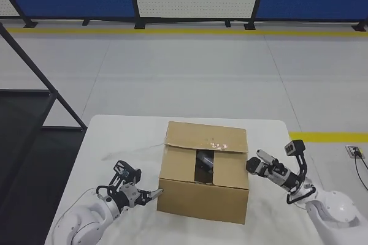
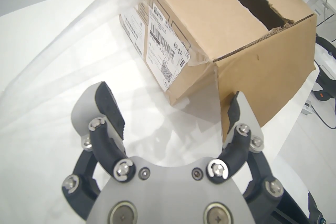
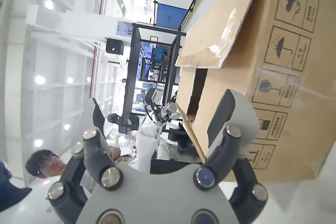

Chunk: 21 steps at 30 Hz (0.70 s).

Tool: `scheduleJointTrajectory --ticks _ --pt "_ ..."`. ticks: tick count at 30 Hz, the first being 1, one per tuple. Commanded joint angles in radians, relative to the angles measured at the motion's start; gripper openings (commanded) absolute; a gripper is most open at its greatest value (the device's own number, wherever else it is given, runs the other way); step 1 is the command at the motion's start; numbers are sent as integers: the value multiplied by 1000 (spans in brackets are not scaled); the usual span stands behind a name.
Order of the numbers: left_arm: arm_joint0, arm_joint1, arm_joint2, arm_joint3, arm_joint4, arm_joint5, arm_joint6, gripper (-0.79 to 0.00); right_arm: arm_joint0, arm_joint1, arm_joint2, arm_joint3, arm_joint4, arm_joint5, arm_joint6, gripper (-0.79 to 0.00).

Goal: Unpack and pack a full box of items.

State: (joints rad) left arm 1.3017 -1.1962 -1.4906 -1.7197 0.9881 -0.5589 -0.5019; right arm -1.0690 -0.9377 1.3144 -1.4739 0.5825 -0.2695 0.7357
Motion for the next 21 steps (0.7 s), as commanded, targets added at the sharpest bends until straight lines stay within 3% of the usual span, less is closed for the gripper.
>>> scheduleJointTrajectory --ticks 1,6,14,21 --pt "0 0 0 0 0 0 0 0 25 -6 -18 24 26 40 8 0" --pt "0 0 0 0 0 0 0 0 88 -22 -60 71 47 100 7 0" --pt "0 0 0 0 0 0 0 0 179 -57 -115 126 110 65 -44 0" --pt "0 0 0 0 0 0 0 0 261 -88 -156 161 102 50 -188 0"
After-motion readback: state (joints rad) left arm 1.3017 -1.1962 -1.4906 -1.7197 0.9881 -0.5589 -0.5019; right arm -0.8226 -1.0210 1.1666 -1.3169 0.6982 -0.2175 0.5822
